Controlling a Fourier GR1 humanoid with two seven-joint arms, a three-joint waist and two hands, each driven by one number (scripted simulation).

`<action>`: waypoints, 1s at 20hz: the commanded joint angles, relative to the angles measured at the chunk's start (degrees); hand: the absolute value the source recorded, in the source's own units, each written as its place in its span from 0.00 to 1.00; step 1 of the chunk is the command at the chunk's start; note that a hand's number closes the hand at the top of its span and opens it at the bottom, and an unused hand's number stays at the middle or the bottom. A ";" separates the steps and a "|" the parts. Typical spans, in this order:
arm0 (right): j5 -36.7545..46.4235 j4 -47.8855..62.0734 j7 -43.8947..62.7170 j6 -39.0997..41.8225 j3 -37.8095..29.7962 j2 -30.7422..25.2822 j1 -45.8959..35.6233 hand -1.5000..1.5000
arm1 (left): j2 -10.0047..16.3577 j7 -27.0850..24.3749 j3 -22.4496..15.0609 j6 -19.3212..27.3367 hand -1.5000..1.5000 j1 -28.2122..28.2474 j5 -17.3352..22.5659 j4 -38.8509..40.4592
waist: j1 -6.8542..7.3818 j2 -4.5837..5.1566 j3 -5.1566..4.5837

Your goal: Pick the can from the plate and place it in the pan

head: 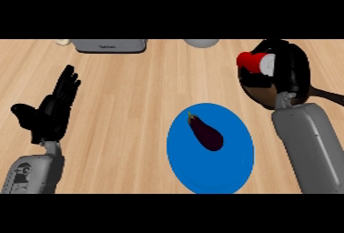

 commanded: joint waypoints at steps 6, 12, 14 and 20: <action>1.53 30.51 -17.98 -10.86 -9.62 -9.87 -7.12 1.00 | -0.54 0.61 -0.61 -0.02 0.50 -2.65 -0.33 1.28 | 1.39 0.75 0.05; -1.47 47.64 -29.18 -16.75 -15.35 -12.96 -12.60 1.00 | -1.42 -1.25 -1.47 -0.47 0.50 -2.90 -0.41 1.50 | 2.76 1.37 0.16; -2.40 50.37 -31.72 -19.33 -17.03 -13.26 -12.27 1.00 | -3.07 0.33 -3.89 1.35 0.50 -2.93 -2.60 0.00 | 3.23 1.57 0.26; -7.87 58.64 -35.11 -11.07 -21.77 -15.18 -14.68 0.00 | -1.26 -0.73 -2.30 -0.85 0.50 -2.50 -0.80 -0.29 | 4.32 1.85 0.32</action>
